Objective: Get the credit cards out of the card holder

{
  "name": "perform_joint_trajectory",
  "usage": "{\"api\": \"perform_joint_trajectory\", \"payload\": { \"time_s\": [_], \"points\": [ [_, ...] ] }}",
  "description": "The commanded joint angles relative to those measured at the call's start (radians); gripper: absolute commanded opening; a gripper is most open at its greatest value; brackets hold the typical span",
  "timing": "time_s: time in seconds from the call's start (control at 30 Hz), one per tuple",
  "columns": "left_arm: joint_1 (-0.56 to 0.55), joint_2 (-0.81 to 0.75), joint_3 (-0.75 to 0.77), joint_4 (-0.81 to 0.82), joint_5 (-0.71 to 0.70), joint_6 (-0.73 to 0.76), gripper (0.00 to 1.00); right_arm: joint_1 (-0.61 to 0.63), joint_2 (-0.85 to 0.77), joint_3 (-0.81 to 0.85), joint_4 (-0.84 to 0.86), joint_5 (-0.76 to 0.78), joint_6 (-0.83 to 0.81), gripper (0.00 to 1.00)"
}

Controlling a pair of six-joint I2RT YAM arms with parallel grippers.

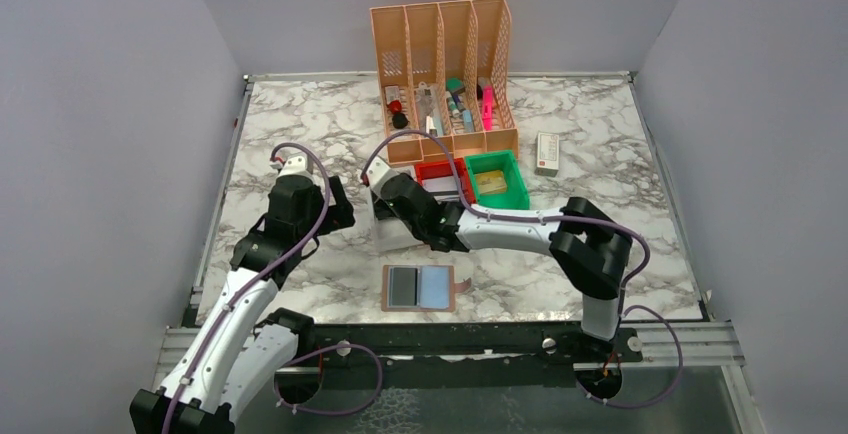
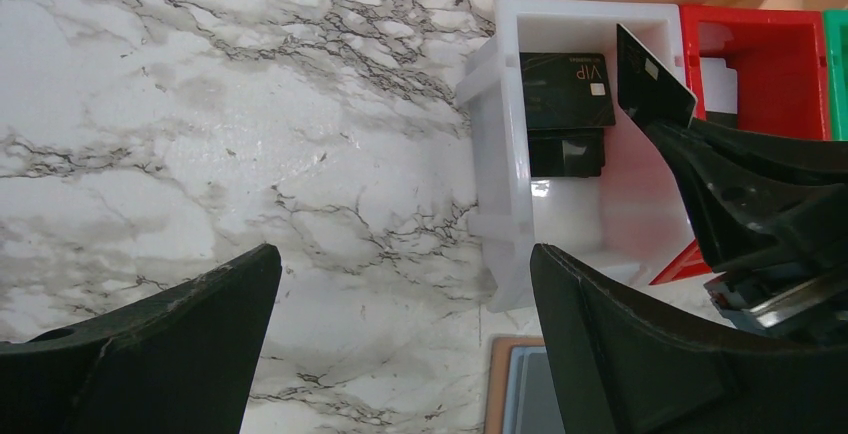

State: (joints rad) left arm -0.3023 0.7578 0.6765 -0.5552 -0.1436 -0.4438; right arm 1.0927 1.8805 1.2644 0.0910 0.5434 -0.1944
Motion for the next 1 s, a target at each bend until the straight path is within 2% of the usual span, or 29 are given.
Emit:
{"api": "perform_joint_trajectory", "payload": {
  "time_s": [0.0,0.13,0.33,0.8,0.97],
  "points": [
    [0.005,-0.017,-0.002,0.019,-0.001,0.010,0.99,0.001,0.046,-0.011,0.126,0.032,-0.161,0.01],
    [0.005,-0.027,-0.002,0.018,-0.007,0.010,0.99,0.001,0.082,-0.017,0.197,0.036,-0.252,0.02],
    [0.005,-0.055,0.003,0.006,-0.047,0.007,0.99,0.001,0.129,-0.006,0.201,0.010,-0.312,0.04],
    [0.006,-0.089,0.011,-0.015,-0.112,-0.011,0.99,-0.020,0.119,-0.020,0.163,-0.087,-0.242,0.33],
    [0.005,-0.082,0.009,-0.015,-0.101,-0.008,0.99,-0.024,0.073,-0.042,0.165,-0.097,-0.201,0.37]
  ]
}}
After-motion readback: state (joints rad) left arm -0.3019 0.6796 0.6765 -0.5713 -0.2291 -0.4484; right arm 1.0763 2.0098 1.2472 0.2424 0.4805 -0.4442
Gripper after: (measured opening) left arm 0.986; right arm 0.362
